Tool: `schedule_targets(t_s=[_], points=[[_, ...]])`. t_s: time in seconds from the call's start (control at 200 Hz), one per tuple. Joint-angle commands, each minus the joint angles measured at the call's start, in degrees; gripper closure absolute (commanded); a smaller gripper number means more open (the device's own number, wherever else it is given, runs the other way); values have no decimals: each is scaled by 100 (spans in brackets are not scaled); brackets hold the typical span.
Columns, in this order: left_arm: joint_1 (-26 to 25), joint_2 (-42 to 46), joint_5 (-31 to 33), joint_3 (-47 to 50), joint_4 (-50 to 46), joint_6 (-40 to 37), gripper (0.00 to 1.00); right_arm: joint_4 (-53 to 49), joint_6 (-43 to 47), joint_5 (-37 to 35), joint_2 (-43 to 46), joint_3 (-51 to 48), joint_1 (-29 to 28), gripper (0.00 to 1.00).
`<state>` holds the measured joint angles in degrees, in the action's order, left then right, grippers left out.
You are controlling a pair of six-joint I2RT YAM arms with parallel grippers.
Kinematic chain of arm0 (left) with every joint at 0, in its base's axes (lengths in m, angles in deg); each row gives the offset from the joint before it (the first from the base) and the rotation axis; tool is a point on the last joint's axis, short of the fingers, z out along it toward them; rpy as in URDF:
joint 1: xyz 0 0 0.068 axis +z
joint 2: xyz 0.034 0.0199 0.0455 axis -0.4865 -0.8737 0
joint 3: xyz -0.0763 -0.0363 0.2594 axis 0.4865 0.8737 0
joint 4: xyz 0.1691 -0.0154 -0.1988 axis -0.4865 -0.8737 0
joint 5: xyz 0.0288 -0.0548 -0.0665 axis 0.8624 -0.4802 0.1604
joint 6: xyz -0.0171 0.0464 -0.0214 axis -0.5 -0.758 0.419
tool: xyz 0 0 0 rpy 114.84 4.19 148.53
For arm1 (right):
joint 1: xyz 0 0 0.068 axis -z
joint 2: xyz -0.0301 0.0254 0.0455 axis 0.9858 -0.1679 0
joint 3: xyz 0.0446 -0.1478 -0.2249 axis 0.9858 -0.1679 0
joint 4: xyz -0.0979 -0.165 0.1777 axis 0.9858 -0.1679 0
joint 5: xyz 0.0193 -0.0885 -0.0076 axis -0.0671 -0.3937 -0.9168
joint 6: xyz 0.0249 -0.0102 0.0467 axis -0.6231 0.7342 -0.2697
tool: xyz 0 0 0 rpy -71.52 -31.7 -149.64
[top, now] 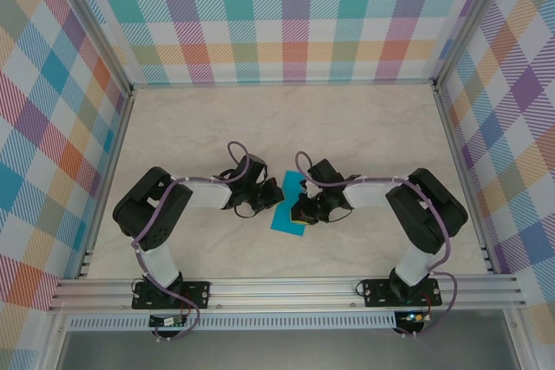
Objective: Fold a paper plane with a square sheet of paper (pick it up from the middle)
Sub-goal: Fold the triangle a second time at the center of the table.
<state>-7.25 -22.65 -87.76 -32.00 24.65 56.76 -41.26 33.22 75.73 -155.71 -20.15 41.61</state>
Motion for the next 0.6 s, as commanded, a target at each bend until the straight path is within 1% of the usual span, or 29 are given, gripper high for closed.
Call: schedule_targets(t_s=[0.0, 0.32, 0.48, 0.595], points=[[-29, -306, 573, 183, -560, 4, 100, -325, 66, 105, 235, -301, -48, 88], [-29, -334, 526, 189, -514, 10, 100, -685, 270, 9, 847, -815, -57, 87], [-27, -325, 503, 163, -540, -45, 100, -798, 232, 58, 1177, -488, -57, 87], [-29, -325, 486, 160, -542, -49, 100, -540, 110, 219, 1166, -282, -61, 87]])
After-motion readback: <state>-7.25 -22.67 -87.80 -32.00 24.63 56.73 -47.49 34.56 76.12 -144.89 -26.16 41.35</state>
